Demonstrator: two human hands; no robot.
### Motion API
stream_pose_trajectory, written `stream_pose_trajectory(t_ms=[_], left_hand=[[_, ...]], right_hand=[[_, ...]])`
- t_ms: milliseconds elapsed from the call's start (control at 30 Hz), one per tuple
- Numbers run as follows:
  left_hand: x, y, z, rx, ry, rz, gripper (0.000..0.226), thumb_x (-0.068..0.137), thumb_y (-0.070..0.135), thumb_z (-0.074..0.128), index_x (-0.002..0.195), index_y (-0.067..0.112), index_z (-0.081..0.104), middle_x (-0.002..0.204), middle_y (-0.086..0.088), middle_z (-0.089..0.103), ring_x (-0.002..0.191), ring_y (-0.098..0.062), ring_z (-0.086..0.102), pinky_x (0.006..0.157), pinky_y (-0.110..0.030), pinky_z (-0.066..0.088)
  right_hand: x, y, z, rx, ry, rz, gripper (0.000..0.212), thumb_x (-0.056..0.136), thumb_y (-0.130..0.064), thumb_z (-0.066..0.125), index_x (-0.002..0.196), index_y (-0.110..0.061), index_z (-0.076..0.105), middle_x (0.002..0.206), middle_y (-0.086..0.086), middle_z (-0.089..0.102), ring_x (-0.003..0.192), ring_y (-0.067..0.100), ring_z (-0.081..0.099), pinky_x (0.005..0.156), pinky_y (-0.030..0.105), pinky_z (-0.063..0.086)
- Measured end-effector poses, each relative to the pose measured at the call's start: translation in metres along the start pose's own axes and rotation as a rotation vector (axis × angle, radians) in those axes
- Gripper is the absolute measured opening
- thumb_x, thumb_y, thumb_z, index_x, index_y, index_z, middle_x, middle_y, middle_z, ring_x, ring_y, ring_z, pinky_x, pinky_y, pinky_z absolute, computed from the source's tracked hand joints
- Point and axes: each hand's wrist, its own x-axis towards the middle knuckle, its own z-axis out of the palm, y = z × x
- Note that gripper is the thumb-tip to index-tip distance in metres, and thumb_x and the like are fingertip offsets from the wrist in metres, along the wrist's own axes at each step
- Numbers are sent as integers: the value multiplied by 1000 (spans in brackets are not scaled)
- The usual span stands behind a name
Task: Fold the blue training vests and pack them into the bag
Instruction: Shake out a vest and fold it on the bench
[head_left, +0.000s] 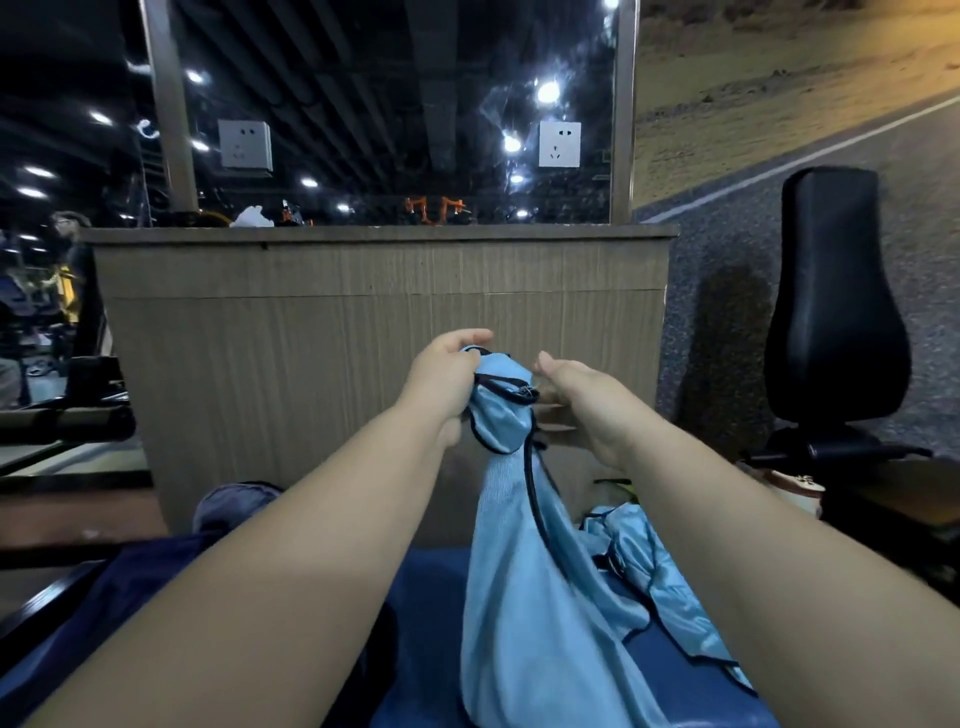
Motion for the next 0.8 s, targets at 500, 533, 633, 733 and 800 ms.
stream_pose_trajectory(t_ms=[500, 533, 633, 733, 800], left_hand=[[13, 26, -38, -154, -95, -15, 66, 88, -18, 33, 144, 16, 44, 132, -8, 49, 117, -25, 60, 100, -37, 51], [15, 27, -42, -70, -120, 14, 70, 88, -18, 38, 147, 18, 38, 133, -5, 48, 118, -25, 59, 102, -38, 49], [21, 31, -56, 210, -46, 82, 78, 70, -9, 65, 135, 29, 47, 124, -8, 56, 108, -25, 63, 98, -44, 52], [25, 32, -64, 193, 114, 79, 40, 76, -8, 70, 98, 21, 55, 100, -9, 61, 82, -21, 64, 80, -32, 58], [26, 34, -69, 180, 172, 75, 22, 87, 1, 67, 84, 17, 54, 83, -6, 60, 67, -15, 60, 57, -21, 54]], right_hand=[[-3, 30, -12, -947, -141, 133, 26, 73, -37, 81, 82, -19, 66, 83, -4, 68, 77, 16, 65, 67, 24, 50], [0, 23, -16, -1020, -50, 108, 29, 74, -40, 80, 75, -19, 61, 77, -3, 63, 71, 15, 60, 61, 24, 46], [10, 0, -29, -1112, 153, 53, 38, 75, -45, 77, 65, -21, 48, 70, -6, 52, 73, 18, 55, 63, 28, 42], [14, -20, -40, -1075, 282, 80, 33, 72, -49, 78, 74, -23, 56, 80, -6, 59, 86, 22, 59, 84, 35, 51], [15, -31, -47, -1066, 359, 112, 33, 71, -50, 77, 85, -25, 60, 88, -4, 61, 91, 24, 58, 95, 42, 48]])
